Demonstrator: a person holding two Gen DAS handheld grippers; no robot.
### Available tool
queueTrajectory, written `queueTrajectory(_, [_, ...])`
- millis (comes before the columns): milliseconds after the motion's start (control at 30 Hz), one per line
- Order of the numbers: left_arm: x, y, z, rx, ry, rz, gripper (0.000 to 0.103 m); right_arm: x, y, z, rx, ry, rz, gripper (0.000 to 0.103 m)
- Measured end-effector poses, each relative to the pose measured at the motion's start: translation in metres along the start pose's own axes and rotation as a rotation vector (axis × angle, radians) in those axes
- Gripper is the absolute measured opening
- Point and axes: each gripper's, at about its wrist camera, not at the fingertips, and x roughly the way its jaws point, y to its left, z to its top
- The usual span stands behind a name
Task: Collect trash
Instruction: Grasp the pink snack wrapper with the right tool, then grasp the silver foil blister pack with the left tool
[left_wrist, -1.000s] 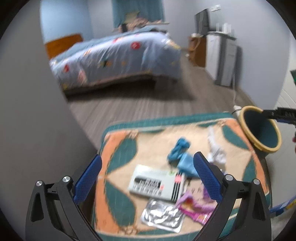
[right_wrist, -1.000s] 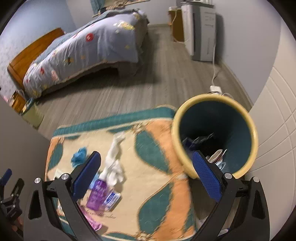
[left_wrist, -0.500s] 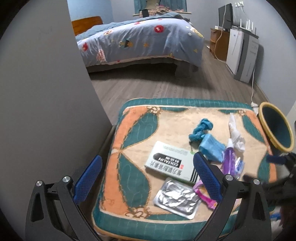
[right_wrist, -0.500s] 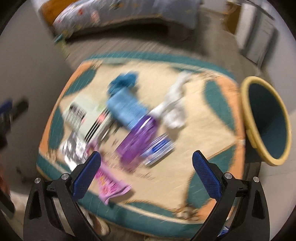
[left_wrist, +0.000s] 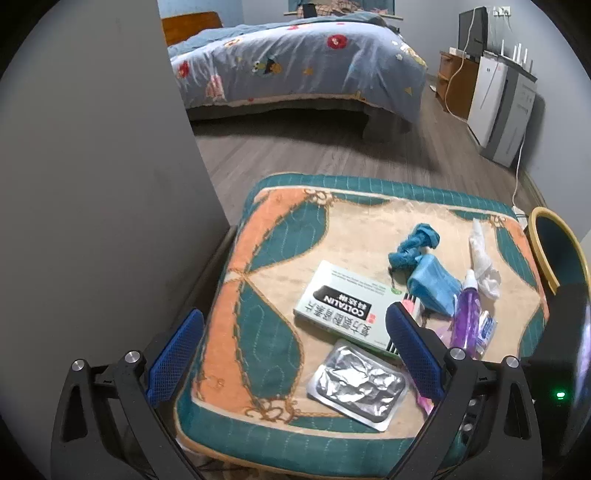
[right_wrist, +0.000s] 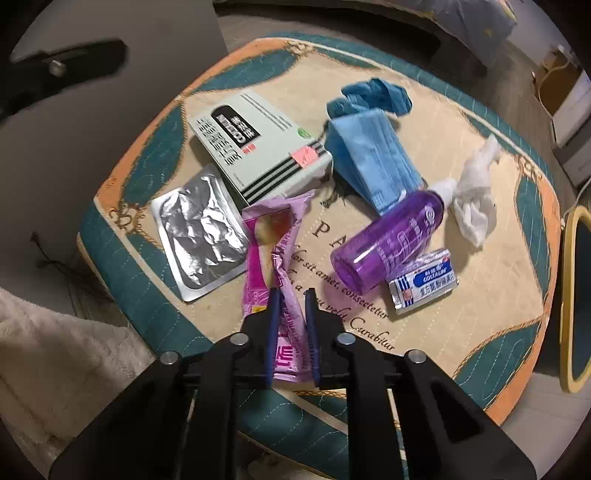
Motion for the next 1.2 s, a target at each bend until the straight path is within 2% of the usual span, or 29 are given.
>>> queueTrajectory(133, [0.01,-0.006,-0.007,-0.028,0.035,0.007,0.098,-0.027,-0.011,0.006,0.012,-0.047,0.01,0.005])
queueTrajectory(333, [0.043,-0.018,-0.03,-0.115,0.144,0.006,0.098,-0.067,-0.053,0.018,0.082,-0.154,-0.058,0.005])
queueTrajectory(533, [0.084,-0.033,-0.068,-0.223,0.283,0.029,0.098,-0.082,-0.088,0.021,0.186,-0.206,-0.041,0.005])
queueTrajectory(633, [0.091,-0.033,-0.077,-0.316,0.297,-0.003,0.098,-0.079,-0.09,0.022,0.189,-0.205,-0.036,0.005])
queueTrajectory(700, [0.092,-0.039,-0.076,-0.307,0.286,0.01,0.098,-0.076,-0.089,0.023,0.18,-0.202,-0.035,0.005])
queueTrajectory(833, [0.092,-0.049,-0.073,-0.305,0.27,-0.009,0.098,-0.073,-0.087,0.026,0.167,-0.201,-0.026,0.005])
queueTrajectory(933, [0.098,-0.061,-0.071,-0.198,0.275,0.042,0.099,-0.071,-0.087,0.028,0.164,-0.2,-0.024,0.005])
queueTrajectory(1100, [0.096,-0.056,-0.074,-0.154,0.27,0.025,0.099,-0.073,-0.09,0.026,0.162,-0.201,-0.035,0.005])
queueTrajectory(1200, [0.091,-0.047,-0.079,-0.171,0.276,0.018,0.095,-0.075,-0.092,0.026,0.17,-0.204,-0.036,0.005])
